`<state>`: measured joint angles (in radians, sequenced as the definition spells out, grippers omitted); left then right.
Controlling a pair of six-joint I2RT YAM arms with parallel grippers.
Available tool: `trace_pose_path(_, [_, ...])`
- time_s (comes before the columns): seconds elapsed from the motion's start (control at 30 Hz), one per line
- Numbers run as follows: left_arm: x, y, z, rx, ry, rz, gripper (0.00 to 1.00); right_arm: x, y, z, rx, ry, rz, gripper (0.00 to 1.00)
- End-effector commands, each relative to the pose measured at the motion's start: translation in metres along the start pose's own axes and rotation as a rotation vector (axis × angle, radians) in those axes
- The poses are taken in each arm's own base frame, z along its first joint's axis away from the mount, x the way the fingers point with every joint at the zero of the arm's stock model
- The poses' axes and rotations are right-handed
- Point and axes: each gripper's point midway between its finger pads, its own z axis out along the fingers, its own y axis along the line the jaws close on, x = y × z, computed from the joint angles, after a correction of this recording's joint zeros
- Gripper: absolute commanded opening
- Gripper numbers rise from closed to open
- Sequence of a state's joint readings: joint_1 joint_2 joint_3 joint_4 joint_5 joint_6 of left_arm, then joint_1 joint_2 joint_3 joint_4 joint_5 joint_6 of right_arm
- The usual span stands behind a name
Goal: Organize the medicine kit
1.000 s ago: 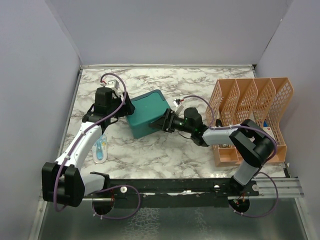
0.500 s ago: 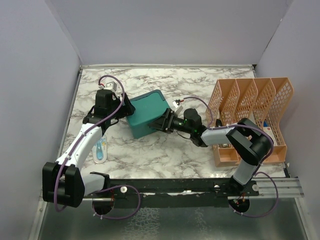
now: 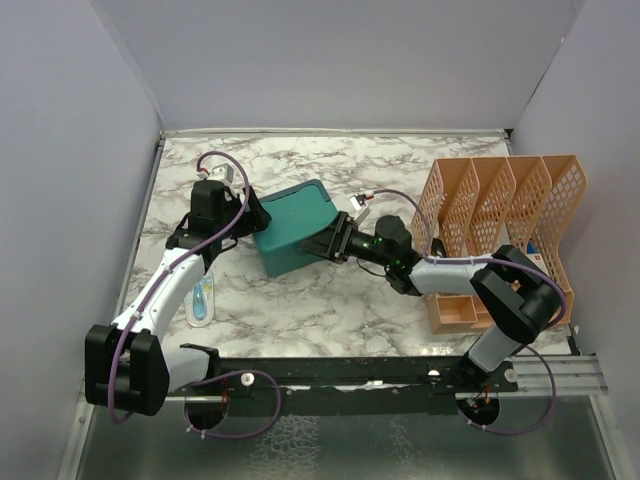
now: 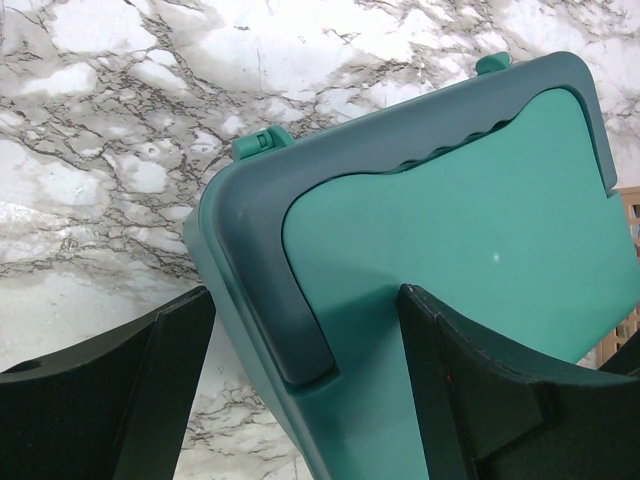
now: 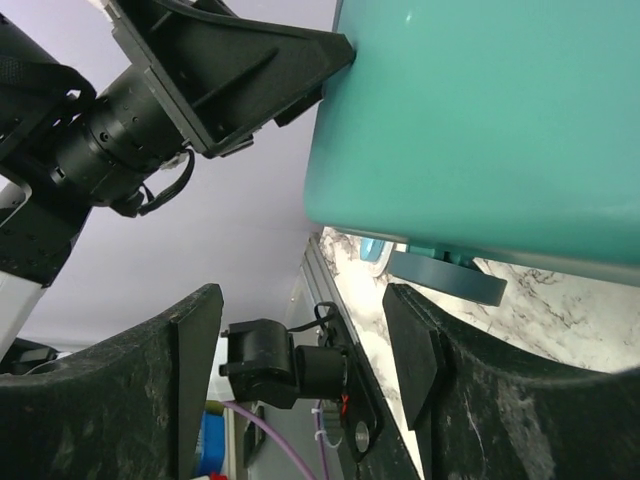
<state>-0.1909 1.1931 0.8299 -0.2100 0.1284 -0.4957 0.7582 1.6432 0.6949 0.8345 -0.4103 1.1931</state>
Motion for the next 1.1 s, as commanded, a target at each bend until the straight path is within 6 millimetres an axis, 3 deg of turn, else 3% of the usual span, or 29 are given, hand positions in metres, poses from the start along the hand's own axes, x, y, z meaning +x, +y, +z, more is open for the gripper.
trace_pose_path(0.0, [0.025,0.011,0.000,-0.027,0.075,0.006,0.77,-0.003,0.010,0.001,-0.030,-0.009,-0.014,0.66])
trace_pose_path(0.57, [0.026,0.009,0.001,-0.015,0.087,-0.002,0.76,-0.021,-0.007,0.021,0.053,-0.057,-0.119,0.59])
trace_pose_path(0.87, [0.019,0.006,-0.001,-0.017,0.079,0.000,0.76,-0.031,0.037,0.005,-0.017,-0.061,-0.282,0.58])
trace_pose_path(1.07, [0.013,0.003,-0.002,-0.010,0.066,-0.003,0.76,-0.024,0.033,-0.011,0.027,-0.038,-0.312,0.58])
